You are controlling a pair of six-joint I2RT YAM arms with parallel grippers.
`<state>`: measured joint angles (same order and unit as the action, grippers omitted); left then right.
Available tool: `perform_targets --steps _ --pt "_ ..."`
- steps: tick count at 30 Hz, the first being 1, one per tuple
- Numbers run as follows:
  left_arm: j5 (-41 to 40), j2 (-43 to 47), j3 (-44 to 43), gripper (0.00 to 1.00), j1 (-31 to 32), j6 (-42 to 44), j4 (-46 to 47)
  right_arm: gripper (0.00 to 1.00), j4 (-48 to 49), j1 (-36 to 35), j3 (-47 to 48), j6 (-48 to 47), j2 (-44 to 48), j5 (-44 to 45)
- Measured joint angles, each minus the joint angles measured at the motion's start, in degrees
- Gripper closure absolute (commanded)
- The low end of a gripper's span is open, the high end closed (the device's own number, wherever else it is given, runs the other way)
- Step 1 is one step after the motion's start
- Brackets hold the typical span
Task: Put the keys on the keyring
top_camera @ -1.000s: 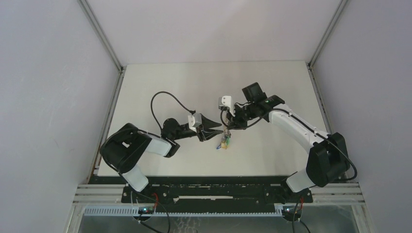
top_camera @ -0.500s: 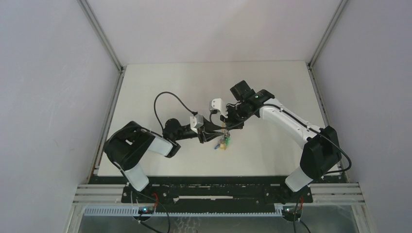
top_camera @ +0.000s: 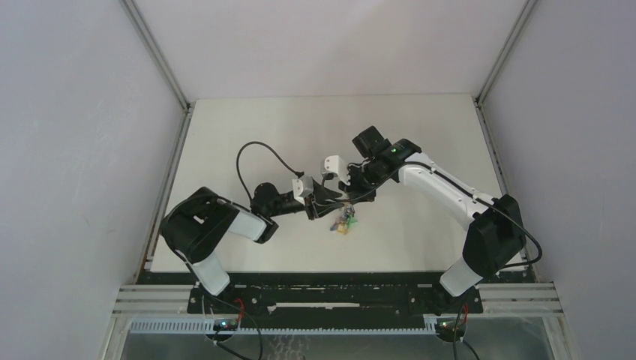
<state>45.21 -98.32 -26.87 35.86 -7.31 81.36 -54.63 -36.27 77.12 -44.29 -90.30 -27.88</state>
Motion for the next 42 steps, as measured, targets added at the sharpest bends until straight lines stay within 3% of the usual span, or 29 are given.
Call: perform_targets --steps 9,27,42 --pt "1.64 -0.04 -0.02 0.75 0.09 -0.09 0.00 1.00 -0.04 -1.14 0.33 -0.72 -0.11 0.17" --pt "3.50 -1.16 -0.35 0.78 0.39 -1.01 0.02 1.00 -1.57 -2.40 2.56 -2.03 -1.57 1.09" --pt "4.57 -1.18 -0.90 0.87 0.39 -1.68 0.37 1.00 -2.93 -3.61 3.30 -2.93 -2.10 2.36"
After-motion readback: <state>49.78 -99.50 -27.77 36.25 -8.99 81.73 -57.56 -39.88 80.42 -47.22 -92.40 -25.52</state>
